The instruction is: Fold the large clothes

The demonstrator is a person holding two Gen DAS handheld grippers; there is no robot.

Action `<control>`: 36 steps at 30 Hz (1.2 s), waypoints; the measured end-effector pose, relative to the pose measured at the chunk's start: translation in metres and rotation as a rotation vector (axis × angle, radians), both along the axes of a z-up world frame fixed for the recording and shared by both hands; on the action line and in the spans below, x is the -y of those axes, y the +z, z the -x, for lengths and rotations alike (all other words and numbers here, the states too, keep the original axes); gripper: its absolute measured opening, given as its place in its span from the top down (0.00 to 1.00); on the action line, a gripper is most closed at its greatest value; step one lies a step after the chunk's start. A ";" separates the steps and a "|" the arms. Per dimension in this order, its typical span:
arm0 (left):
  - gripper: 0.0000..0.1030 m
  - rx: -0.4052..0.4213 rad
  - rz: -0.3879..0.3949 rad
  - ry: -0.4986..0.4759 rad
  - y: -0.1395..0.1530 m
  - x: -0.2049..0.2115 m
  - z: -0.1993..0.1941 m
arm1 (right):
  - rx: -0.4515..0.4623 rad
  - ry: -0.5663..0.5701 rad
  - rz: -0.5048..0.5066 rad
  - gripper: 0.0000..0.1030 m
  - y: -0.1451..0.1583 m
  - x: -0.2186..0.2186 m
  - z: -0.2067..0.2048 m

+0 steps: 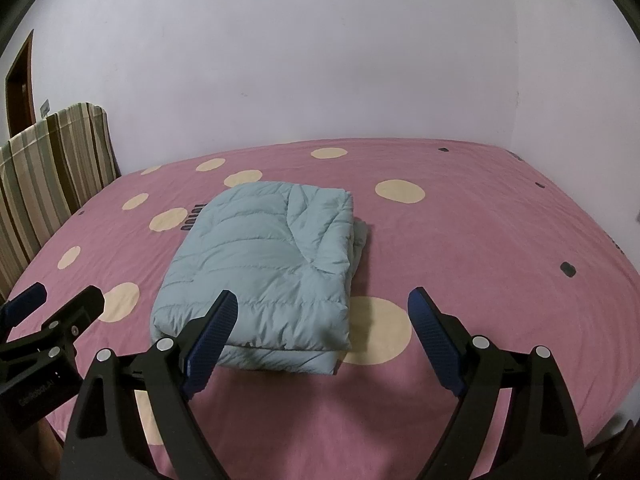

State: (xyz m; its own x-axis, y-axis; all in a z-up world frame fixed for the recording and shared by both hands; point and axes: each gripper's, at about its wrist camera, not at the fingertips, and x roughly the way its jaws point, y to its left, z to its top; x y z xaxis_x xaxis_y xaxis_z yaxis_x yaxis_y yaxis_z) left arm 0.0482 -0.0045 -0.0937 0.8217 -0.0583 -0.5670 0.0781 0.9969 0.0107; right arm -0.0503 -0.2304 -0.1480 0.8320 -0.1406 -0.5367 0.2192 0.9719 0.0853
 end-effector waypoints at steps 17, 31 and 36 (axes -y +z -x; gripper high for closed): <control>0.04 -0.010 0.005 -0.019 -0.005 0.003 -0.001 | -0.014 0.022 0.011 0.17 -0.001 0.000 0.002; 0.02 -0.057 -0.001 0.040 -0.030 -0.005 -0.023 | -0.055 0.041 0.008 0.17 -0.013 0.008 -0.015; 0.02 -0.119 0.008 0.083 -0.046 -0.033 -0.053 | -0.068 0.012 0.007 0.17 -0.018 0.030 -0.026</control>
State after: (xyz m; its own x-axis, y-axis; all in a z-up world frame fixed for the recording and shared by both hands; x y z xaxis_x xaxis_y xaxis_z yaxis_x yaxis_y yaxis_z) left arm 0.1009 0.0284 -0.1400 0.7507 0.0028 -0.6606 -0.0048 1.0000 -0.0013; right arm -0.0244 -0.2607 -0.1655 0.7955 -0.1345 -0.5909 0.2126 0.9750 0.0644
